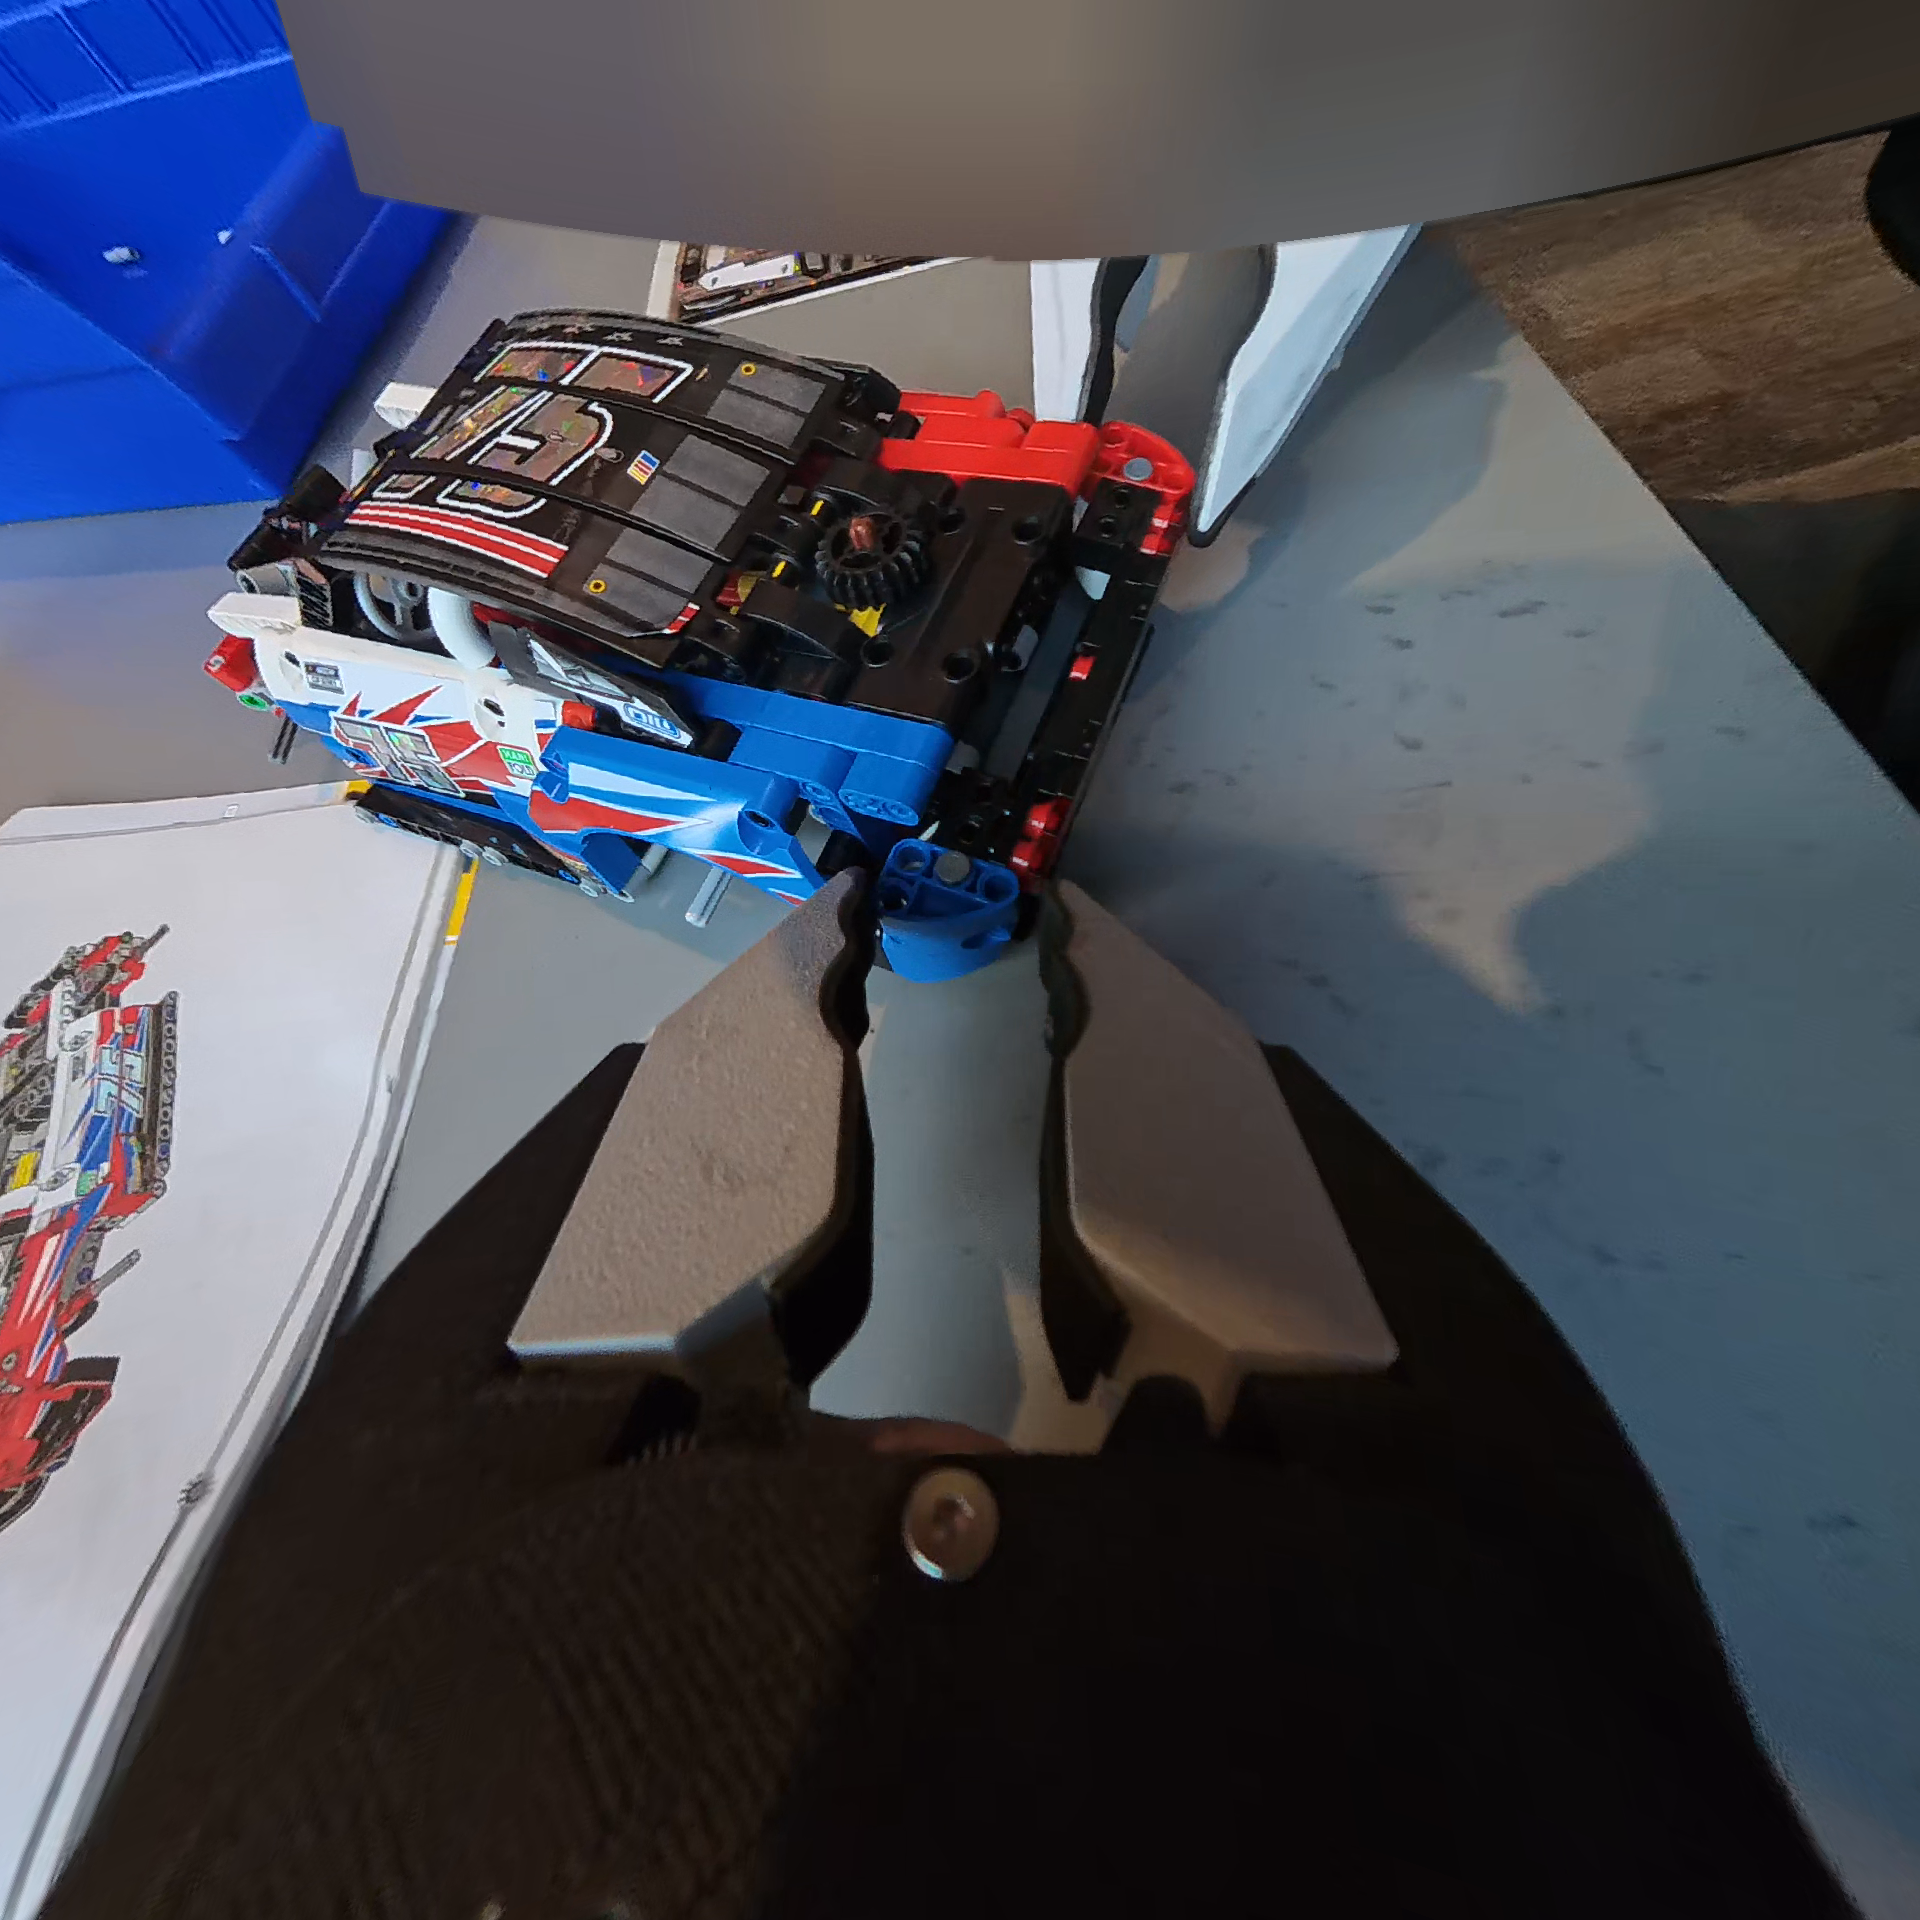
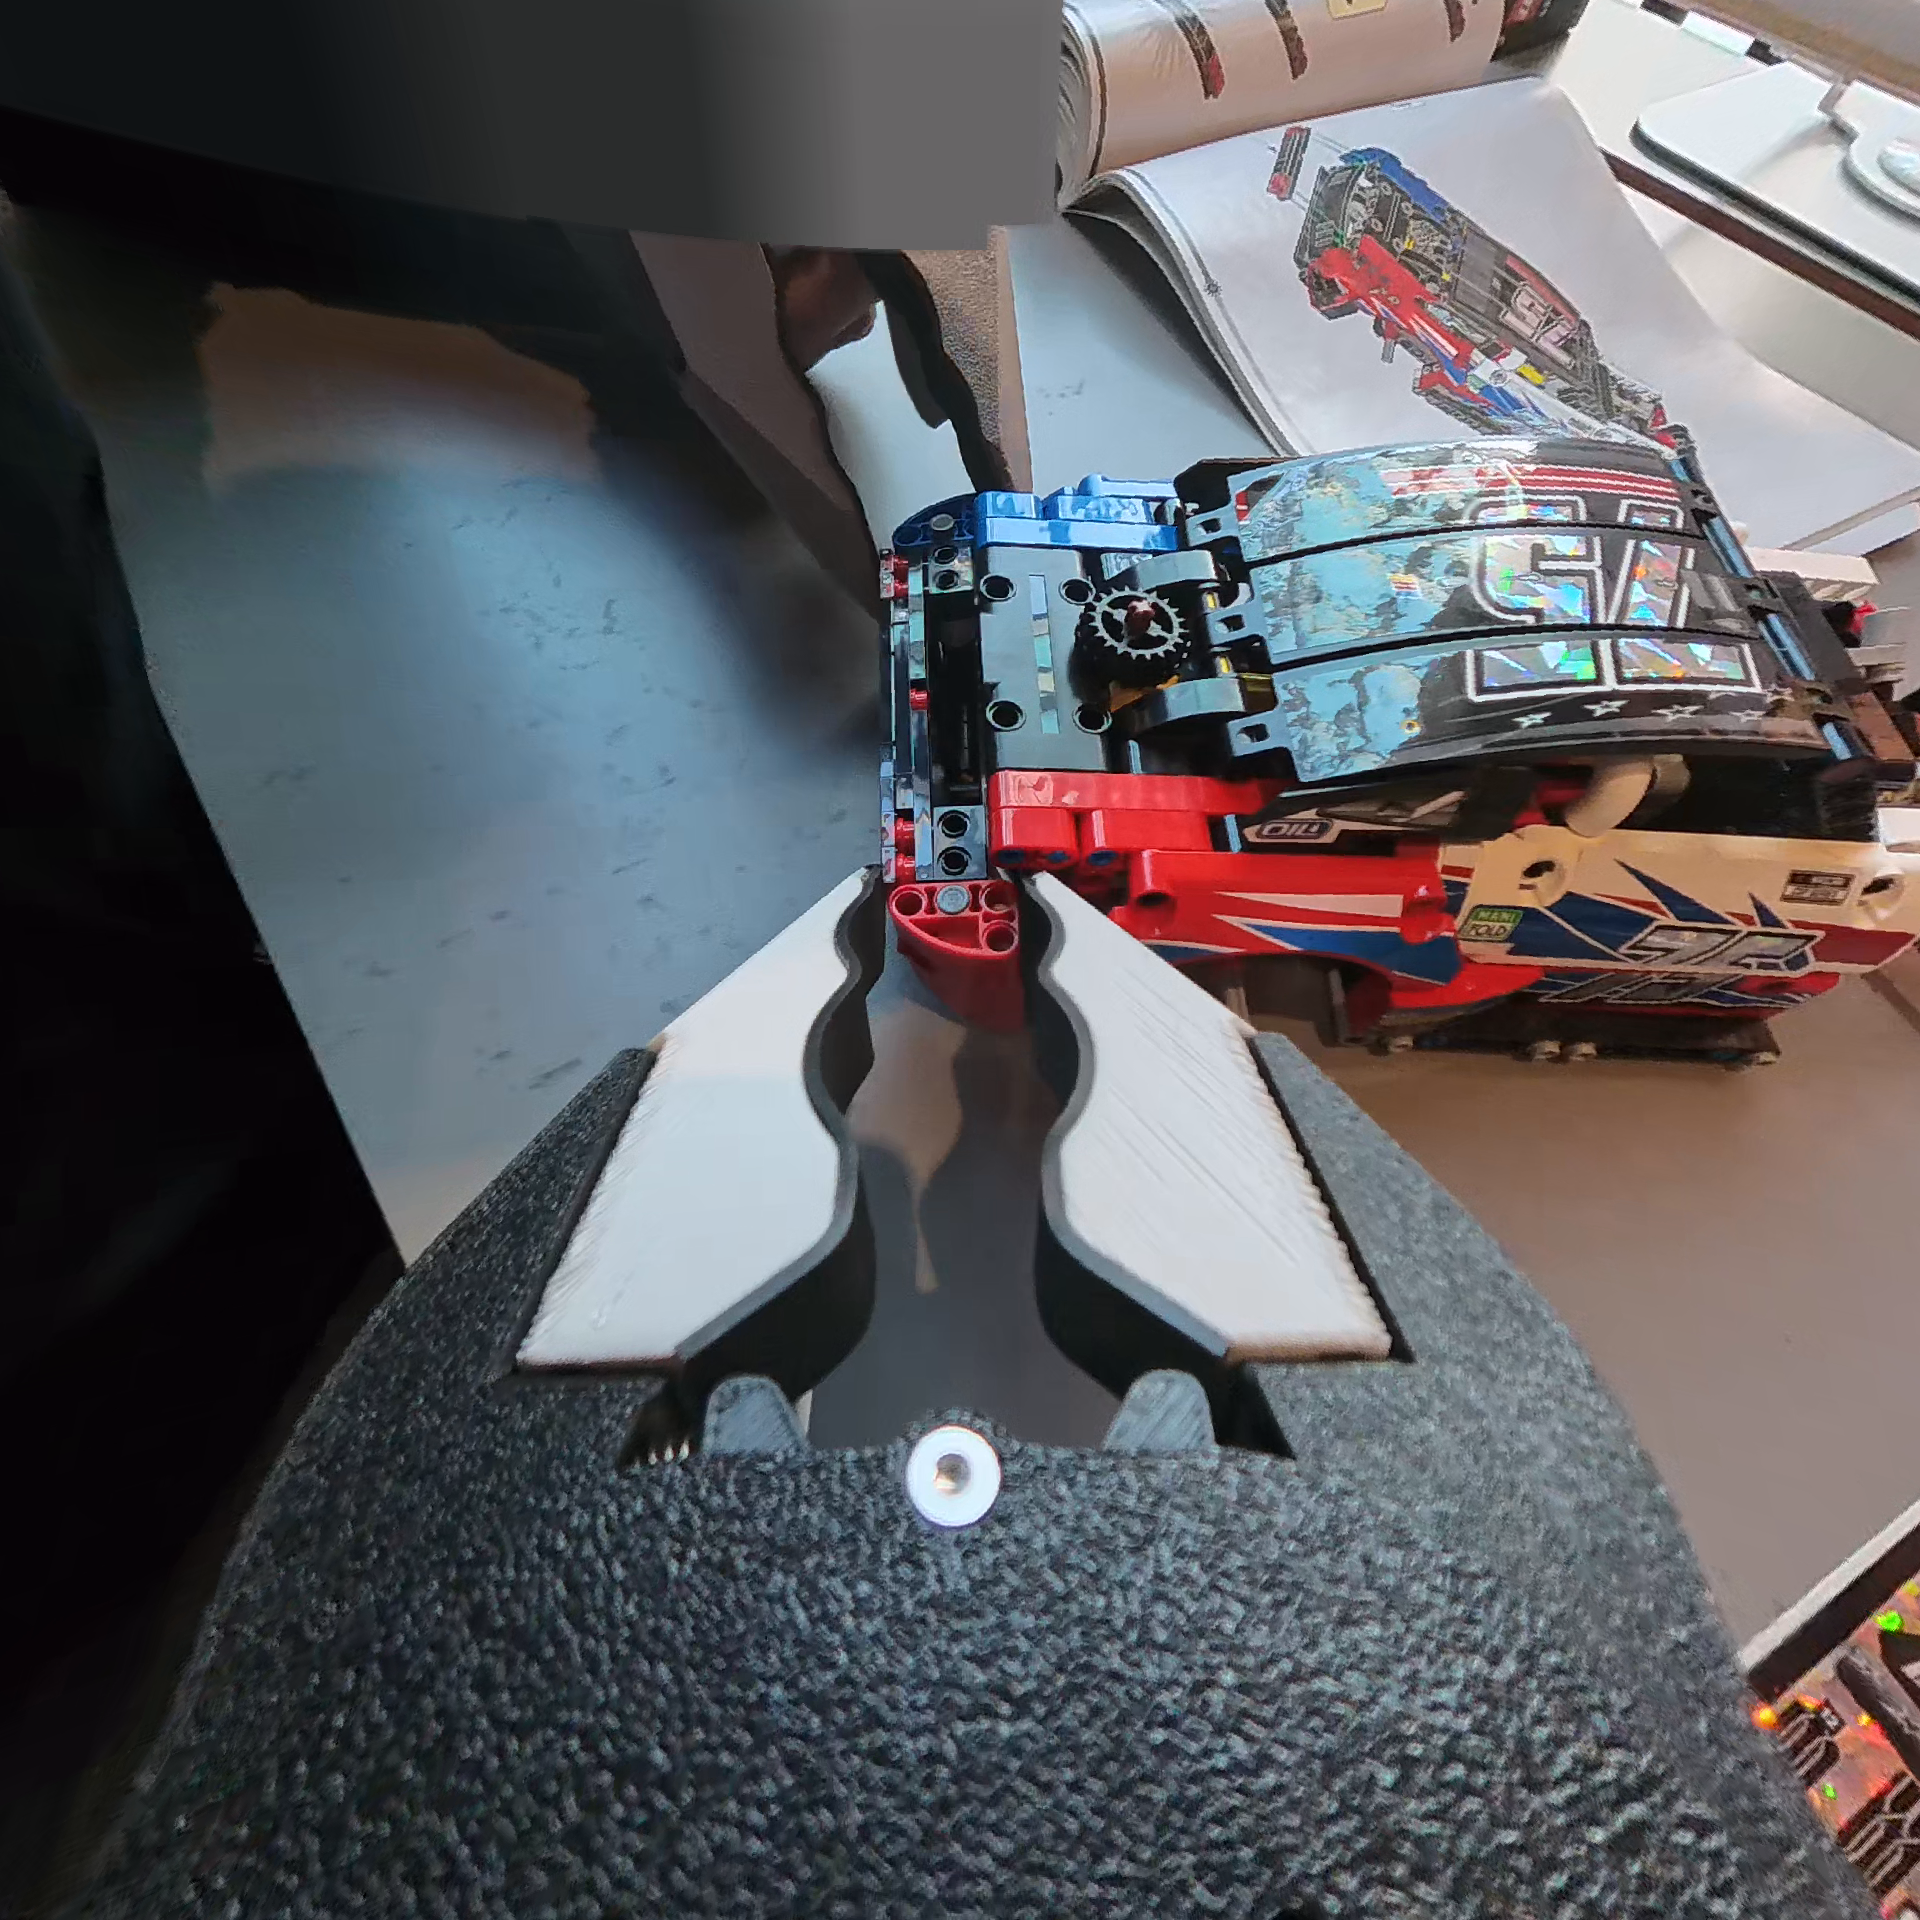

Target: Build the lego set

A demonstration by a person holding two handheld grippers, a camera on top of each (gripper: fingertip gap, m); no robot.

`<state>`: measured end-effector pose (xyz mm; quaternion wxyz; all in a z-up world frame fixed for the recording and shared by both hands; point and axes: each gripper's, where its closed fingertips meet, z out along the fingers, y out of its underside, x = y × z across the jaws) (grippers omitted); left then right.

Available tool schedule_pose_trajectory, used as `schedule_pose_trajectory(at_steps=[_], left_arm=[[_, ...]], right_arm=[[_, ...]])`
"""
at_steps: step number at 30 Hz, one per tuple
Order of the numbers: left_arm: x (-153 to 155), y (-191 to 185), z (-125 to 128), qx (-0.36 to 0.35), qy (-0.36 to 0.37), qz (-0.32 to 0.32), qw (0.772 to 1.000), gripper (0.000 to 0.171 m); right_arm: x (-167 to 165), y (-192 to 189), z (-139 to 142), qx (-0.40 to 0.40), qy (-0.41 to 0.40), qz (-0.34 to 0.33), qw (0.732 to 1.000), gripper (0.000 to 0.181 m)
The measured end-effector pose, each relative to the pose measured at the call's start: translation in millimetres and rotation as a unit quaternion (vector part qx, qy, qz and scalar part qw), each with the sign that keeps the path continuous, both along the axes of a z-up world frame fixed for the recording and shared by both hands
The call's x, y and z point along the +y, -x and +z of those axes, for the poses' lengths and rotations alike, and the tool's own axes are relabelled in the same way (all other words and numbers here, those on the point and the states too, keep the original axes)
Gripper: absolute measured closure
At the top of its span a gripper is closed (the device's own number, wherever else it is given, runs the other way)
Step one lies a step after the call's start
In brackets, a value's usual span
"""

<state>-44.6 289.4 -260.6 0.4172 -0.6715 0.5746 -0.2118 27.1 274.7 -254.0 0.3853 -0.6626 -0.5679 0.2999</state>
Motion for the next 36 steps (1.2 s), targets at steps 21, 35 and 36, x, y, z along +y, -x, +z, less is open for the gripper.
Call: schedule_pose_trajectory(at_steps=[21, 35, 36], left_arm=[[-4, 1, 12, 0.029, -0.14, -0.029, 0.989, 0.152], [-4, -5, 9, 0.158, -0.183, -0.073, 0.968, 0.155], [-3, -4, 8, 0.179, -0.194, -0.075, 0.962, 0.155]], right_arm=[[2, 0, 0, 0.007, 0.026, -0.002, 1.0, 0.156], [4, 3, 0, 0.005, 0.019, -0.011, 1.0, 0.156], [4, 3, 0, 0.005, 0.021, -0.011, 1.0, 0.156]])
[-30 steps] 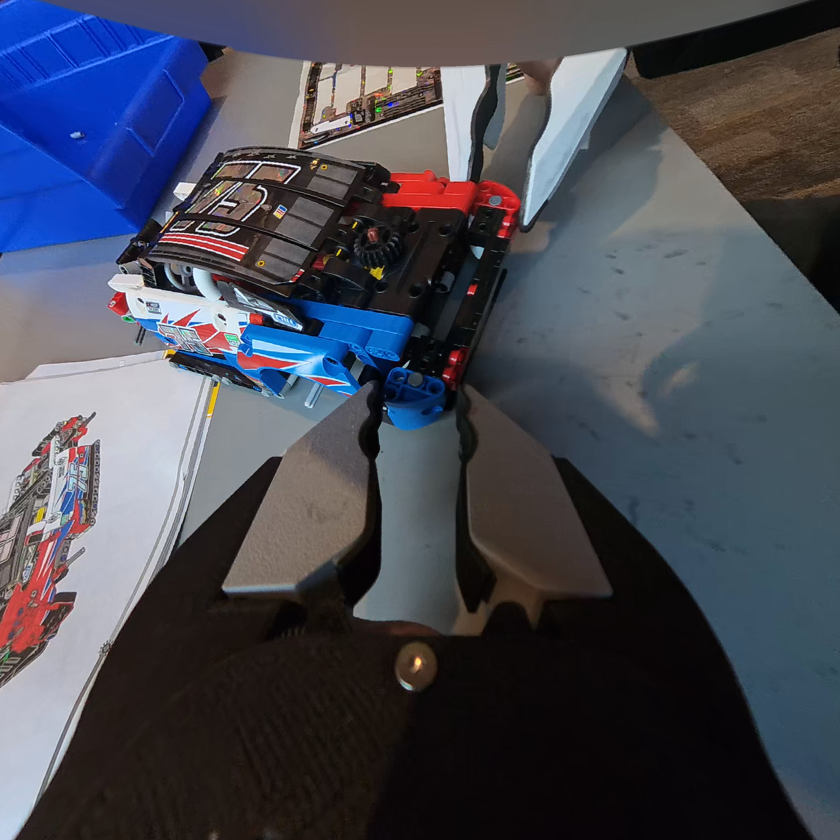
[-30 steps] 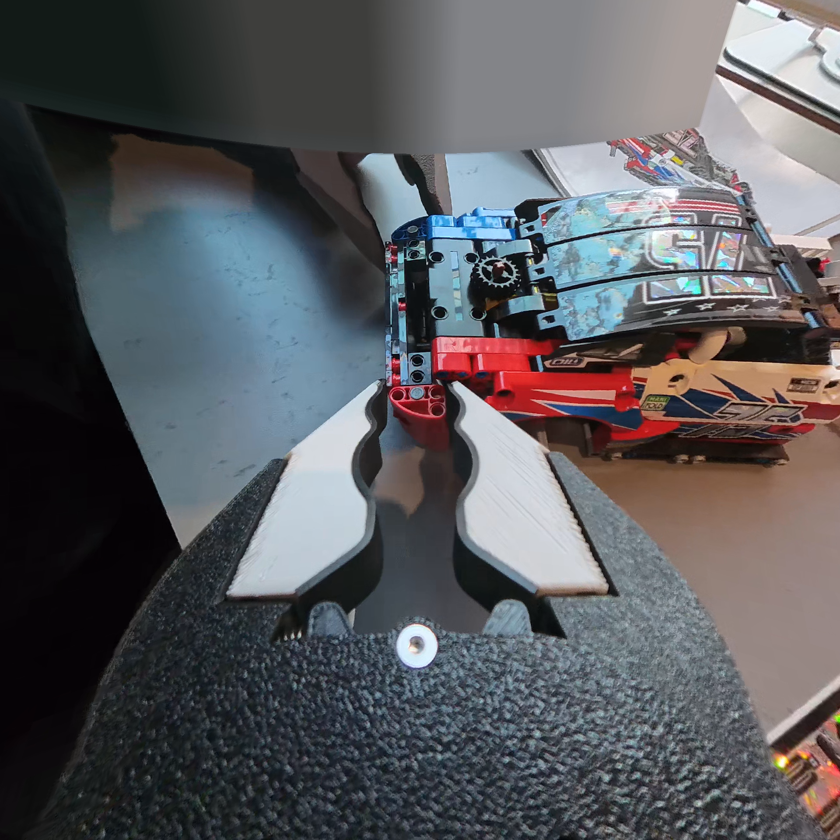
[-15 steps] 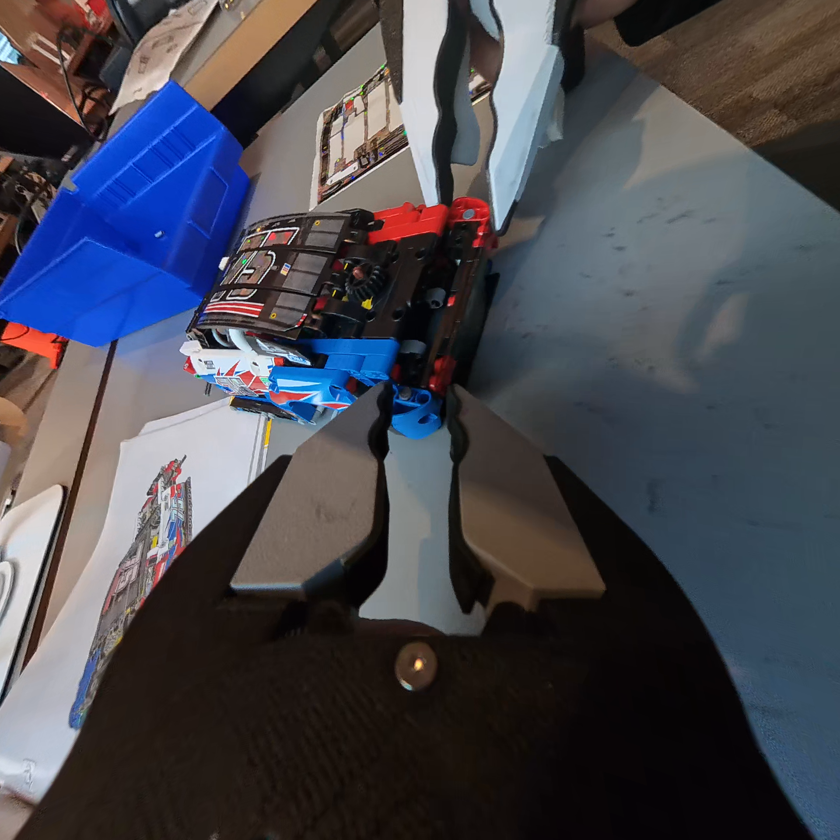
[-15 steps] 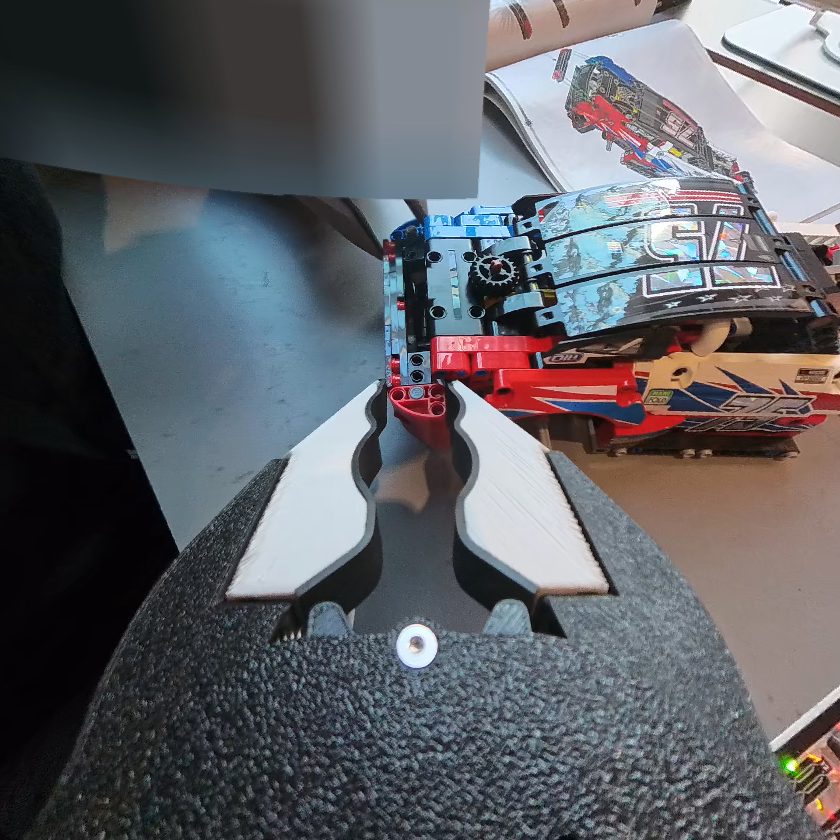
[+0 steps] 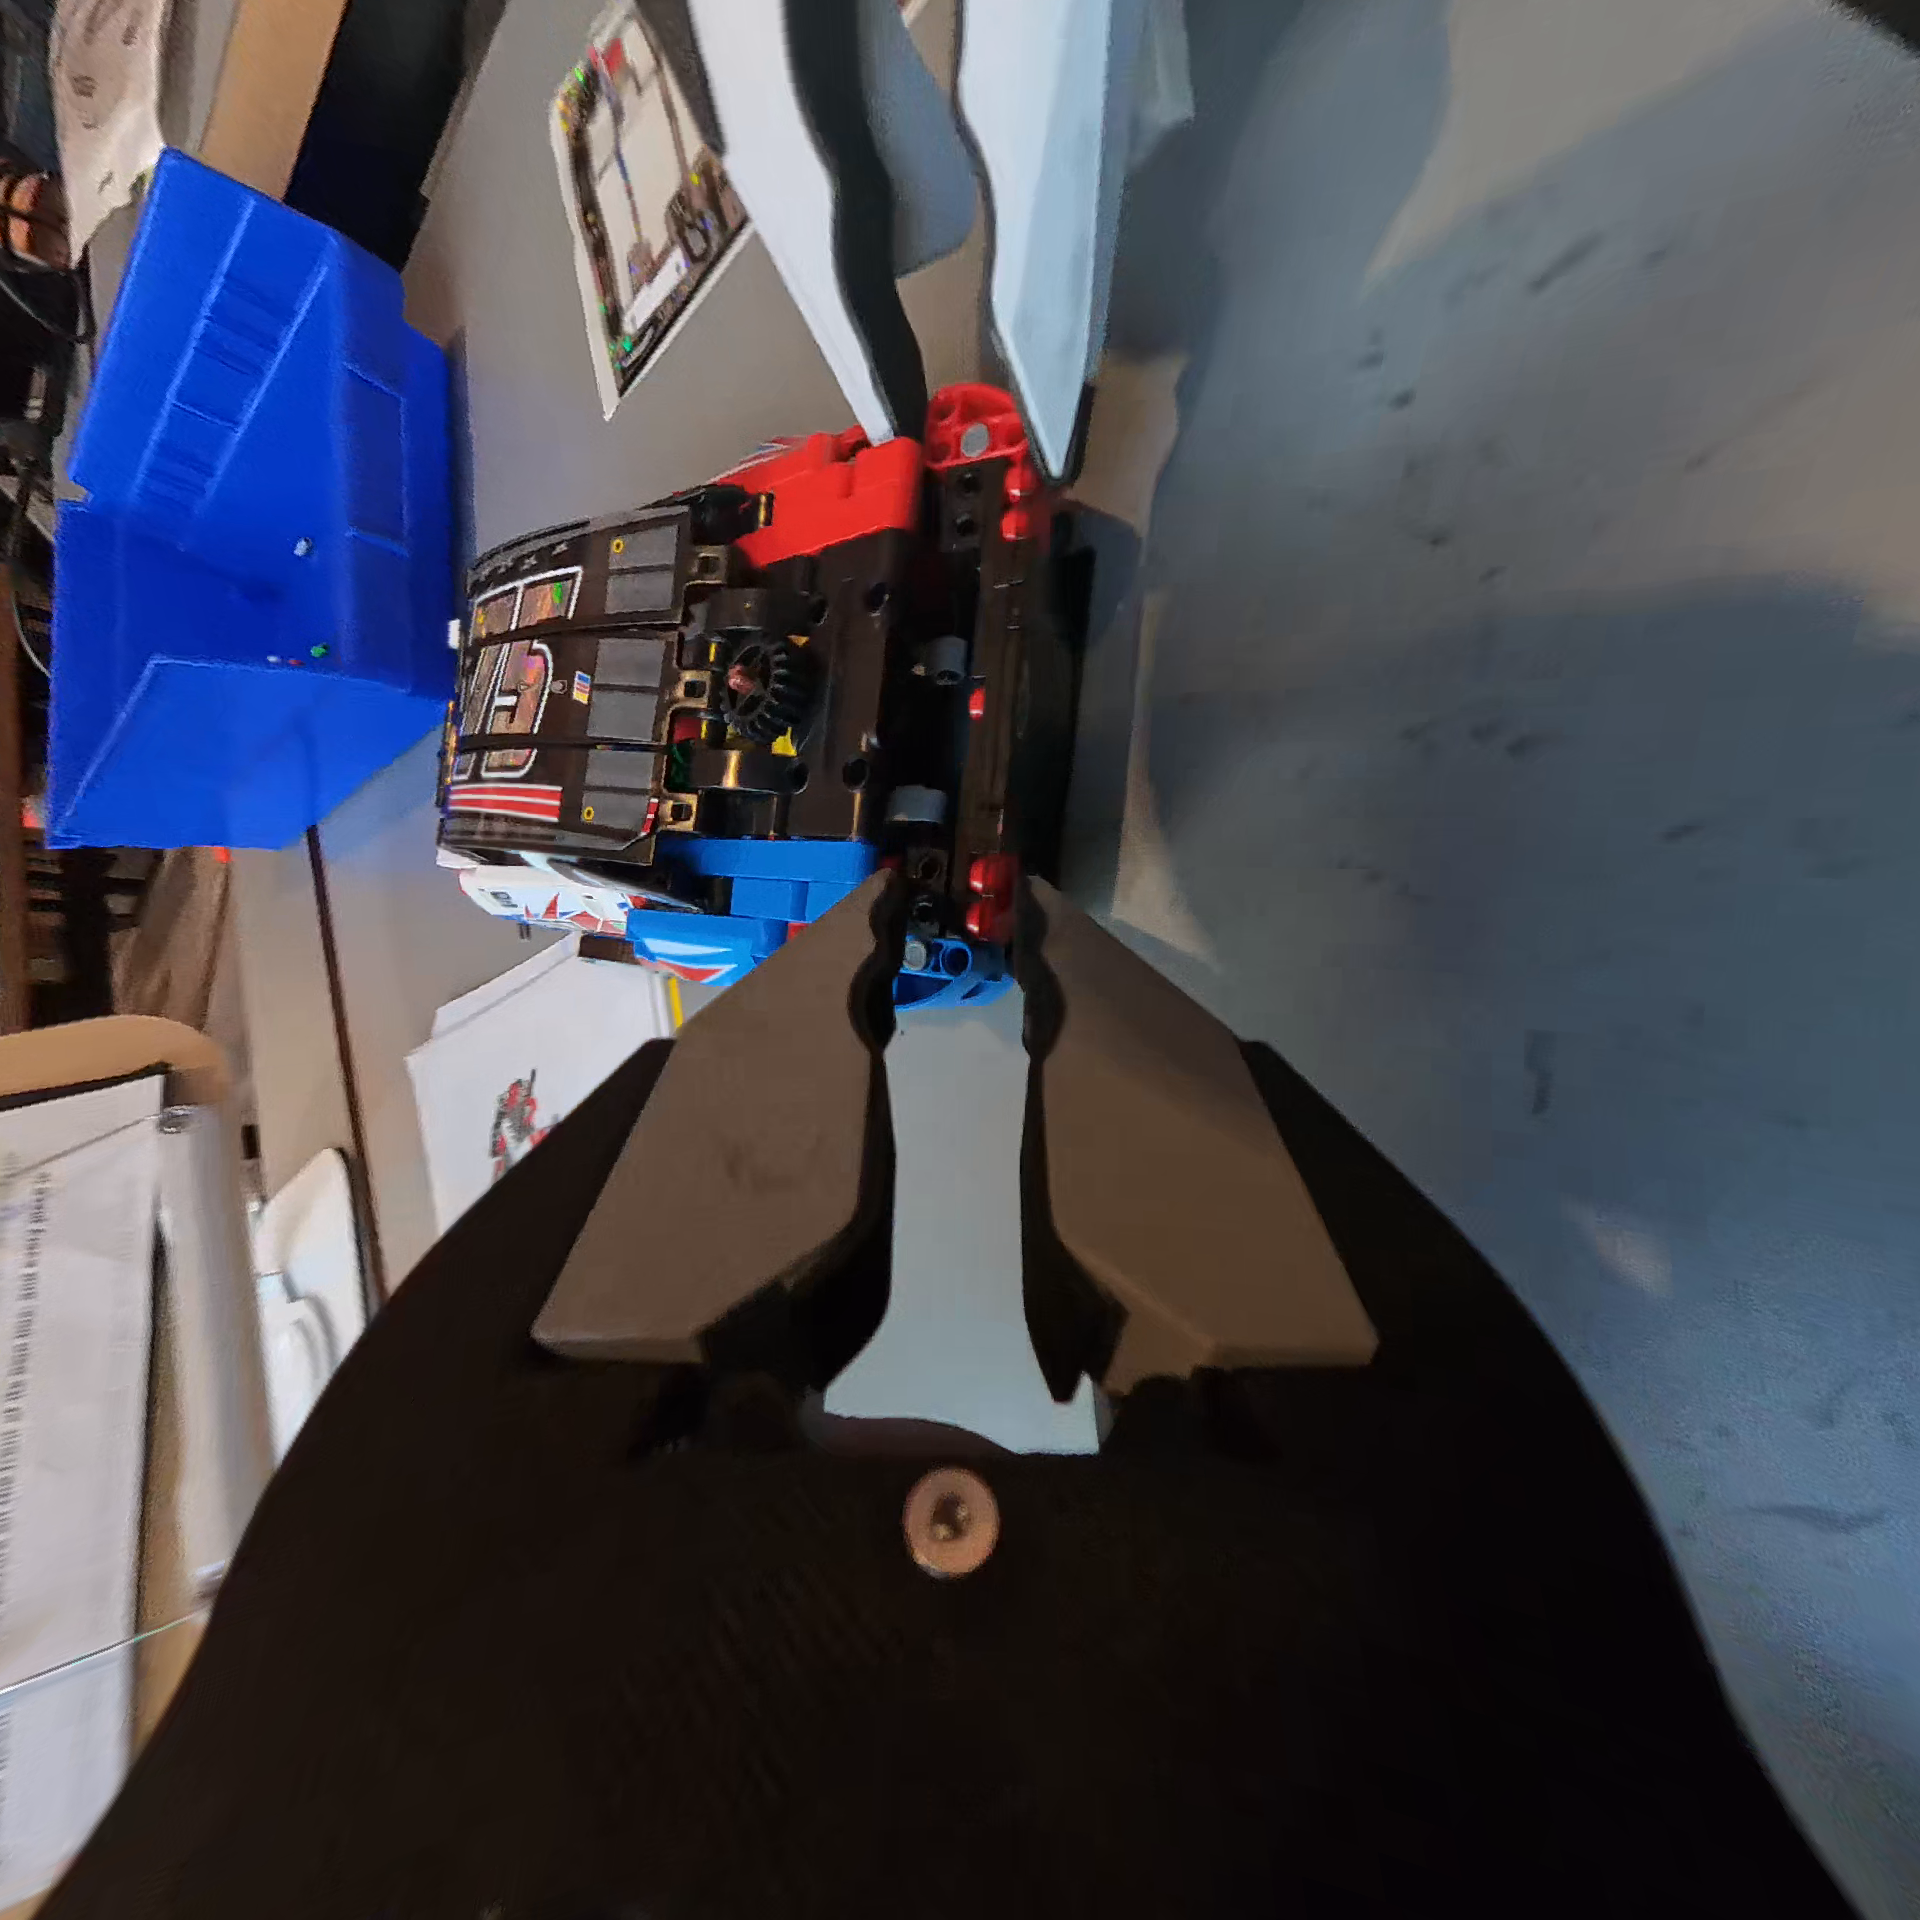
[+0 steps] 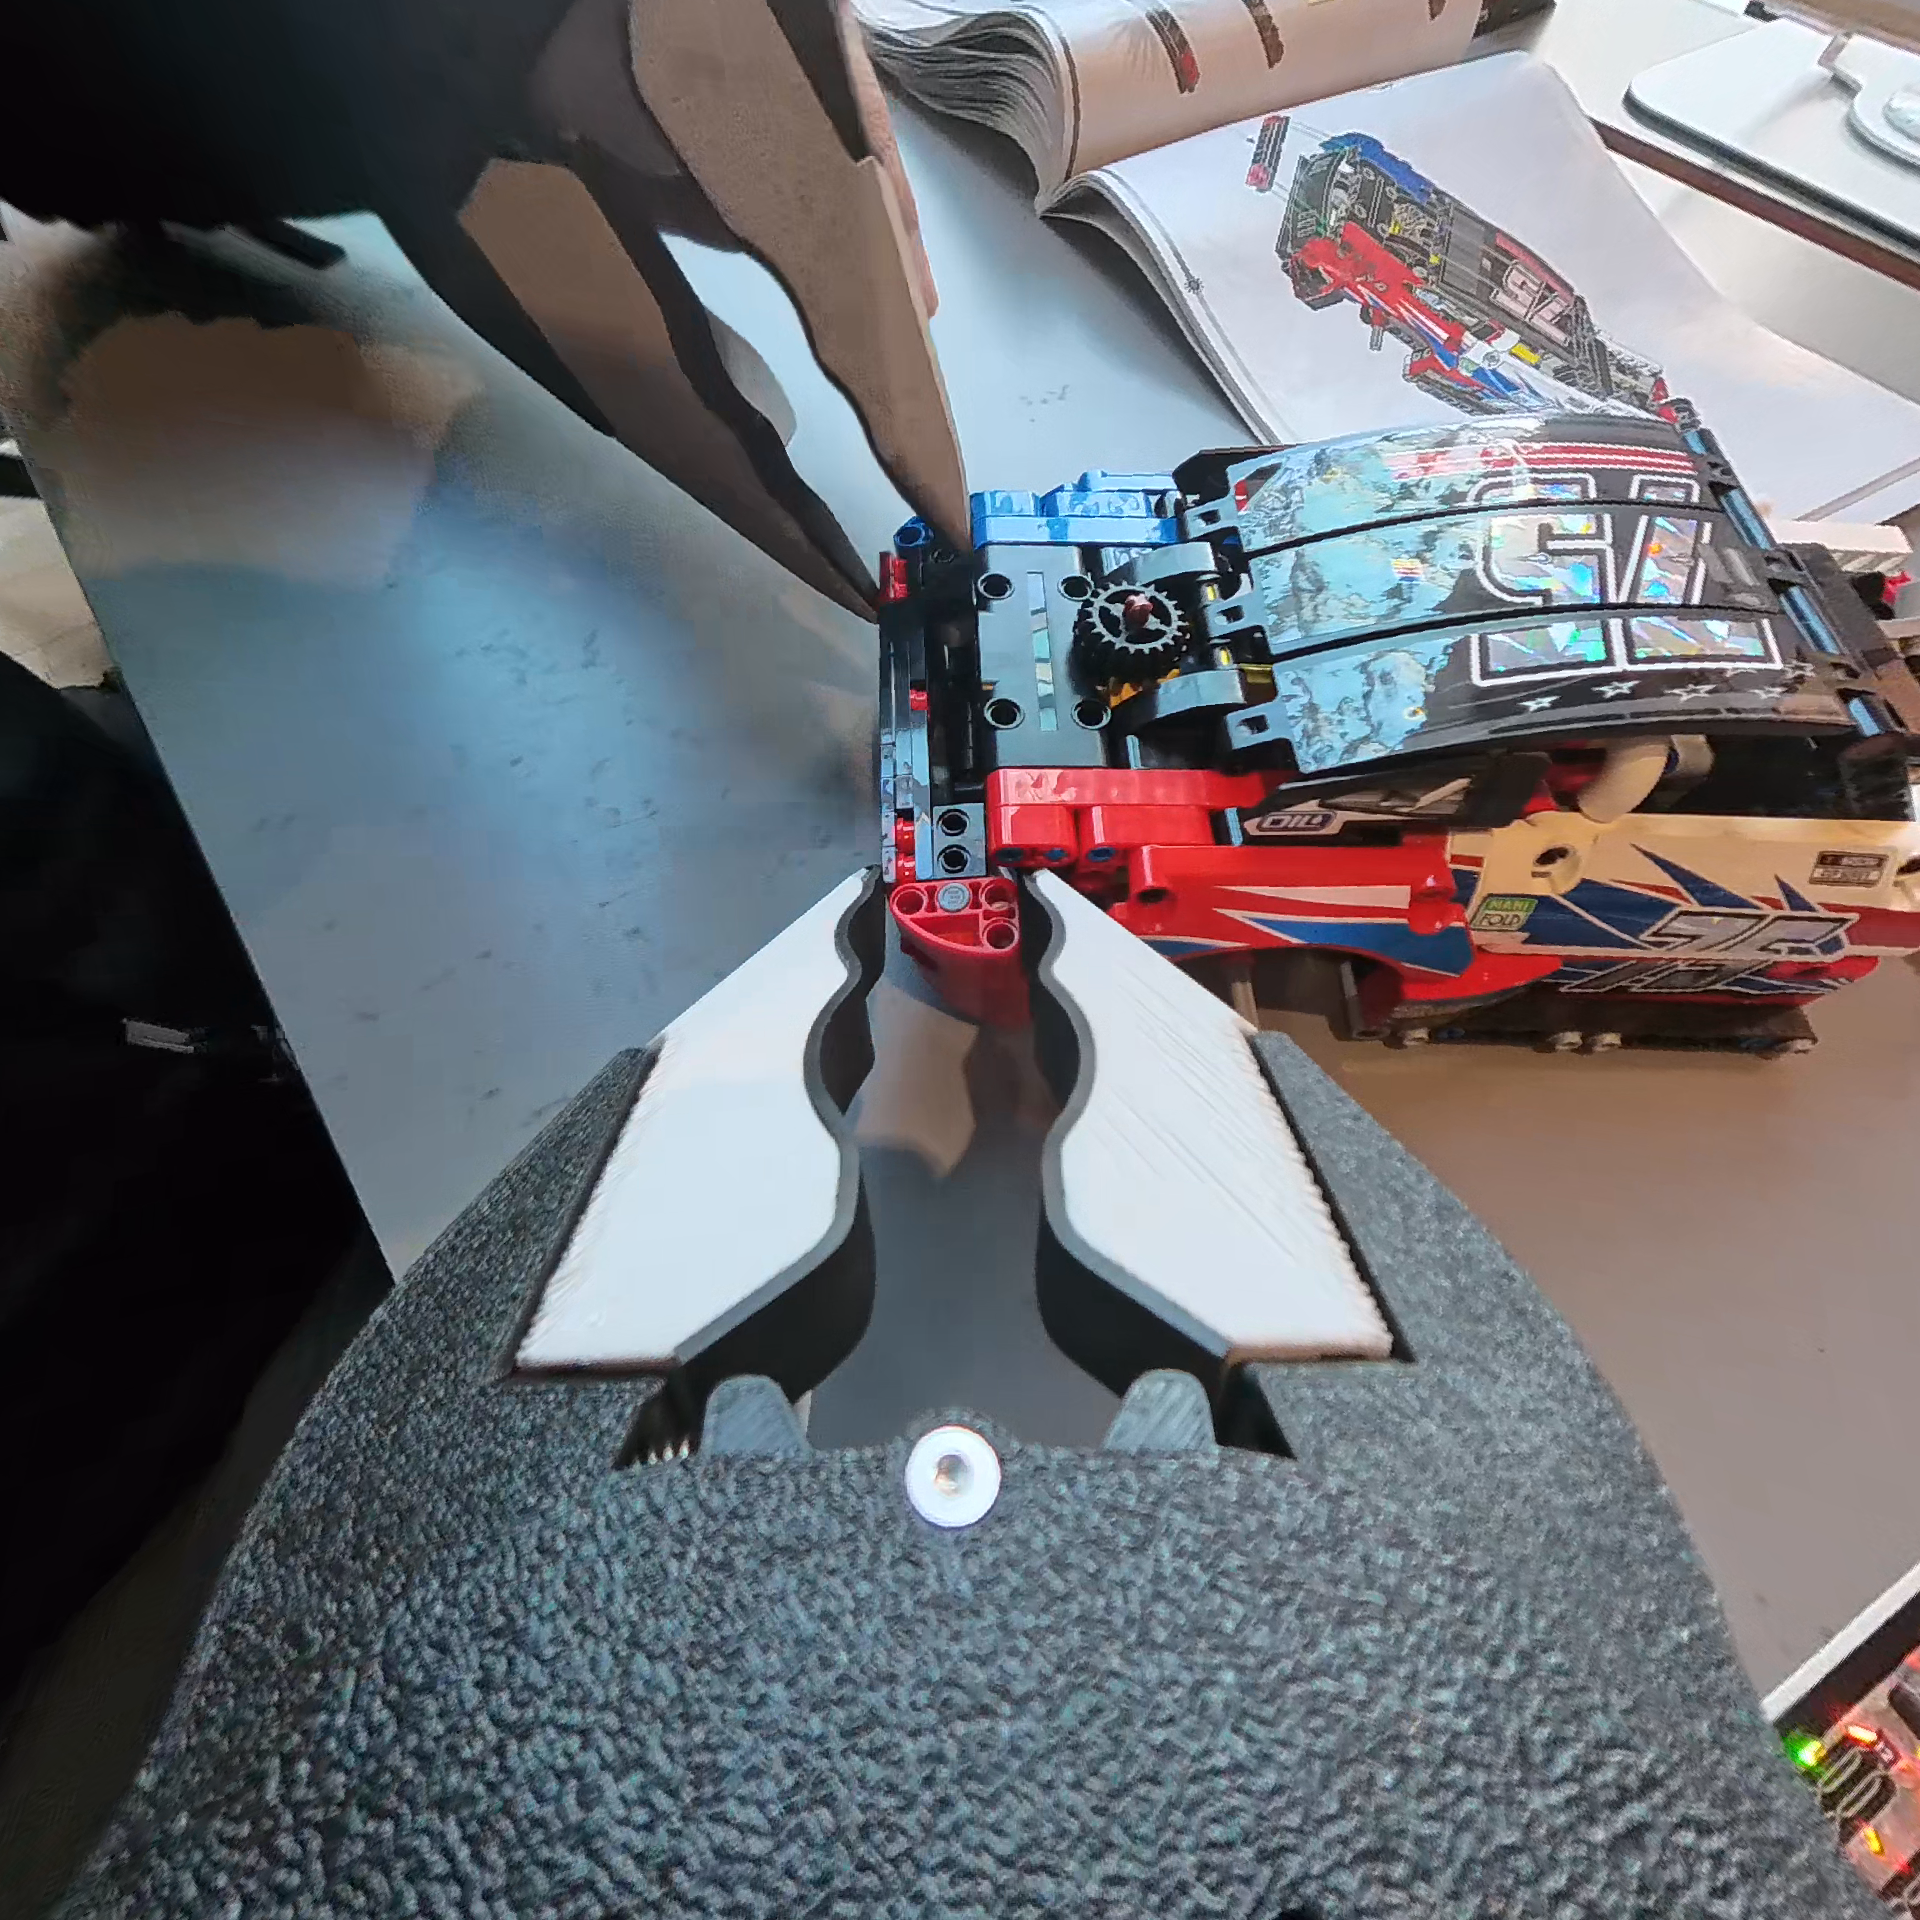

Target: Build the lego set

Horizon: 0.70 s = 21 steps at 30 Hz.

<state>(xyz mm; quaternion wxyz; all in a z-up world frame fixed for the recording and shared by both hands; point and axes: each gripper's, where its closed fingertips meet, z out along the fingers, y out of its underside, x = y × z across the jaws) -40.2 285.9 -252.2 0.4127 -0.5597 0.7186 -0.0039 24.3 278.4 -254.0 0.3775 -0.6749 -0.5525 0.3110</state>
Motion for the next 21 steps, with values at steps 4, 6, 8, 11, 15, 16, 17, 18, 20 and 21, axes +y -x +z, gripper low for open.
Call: schedule_pose_trajectory(at_steps=[4, 6, 8, 11, 15, 16, 17, 18, 20, 21], left_arm=[[1.6, 2.5, -1.9, 0.049, -0.026, 0.002, 0.998, 0.154], [1.8, 3.1, -2.4, 0.063, -0.034, 0.009, 0.997, 0.154], [1.6, 2.5, -2.8, 0.064, -0.031, 0.017, 0.997, 0.153], [3.0, 1.9, -2.4, 0.053, -0.02, 0.03, 0.998, 0.154], [0.6, 1.9, 0.0, 0.031, 0.043, 0.047, 0.998, 0.162], [0.7, 1.9, 0.1, 0.023, 0.059, 0.053, 0.997, 0.162], [0.8, 2.2, 0.2, 0.019, 0.066, 0.056, 0.996, 0.162], [1.0, 2.3, 0.2, 0.016, 0.07, 0.058, 0.996, 0.162], [0.6, 2.4, 0.1, 0.014, 0.063, 0.057, 0.996, 0.162], [0.4, 2.4, 0.2, 0.01, 0.059, 0.06, 0.996, 0.162]], right_arm=[[0.3, 0.4, 0.0, -0.001, -0.004, -0.003, 1.0, 0.156], [0.3, 0.4, 0.0, -0.001, -0.005, -0.003, 1.0, 0.156], [0.4, 0.4, 0.0, -0.001, -0.003, -0.003, 1.0, 0.156], [0.7, 0.6, 0.1, -0.001, -0.004, -0.003, 1.0, 0.156], [1.2, 0.6, 0.4, 0.0, -0.001, -0.004, 1.0, 0.157], [1.4, 0.8, 0.4, 0.0, -0.001, -0.005, 1.0, 0.157], [1.6, 1.0, 0.4, 0.0, -0.003, -0.005, 1.0, 0.157], [1.8, 1.2, 0.4, -0.001, -0.005, -0.006, 1.0, 0.157], [1.8, 1.2, 0.4, -0.001, -0.006, -0.006, 1.0, 0.157], [1.8, 1.2, 0.4, -0.002, -0.006, -0.007, 1.0, 0.157]])
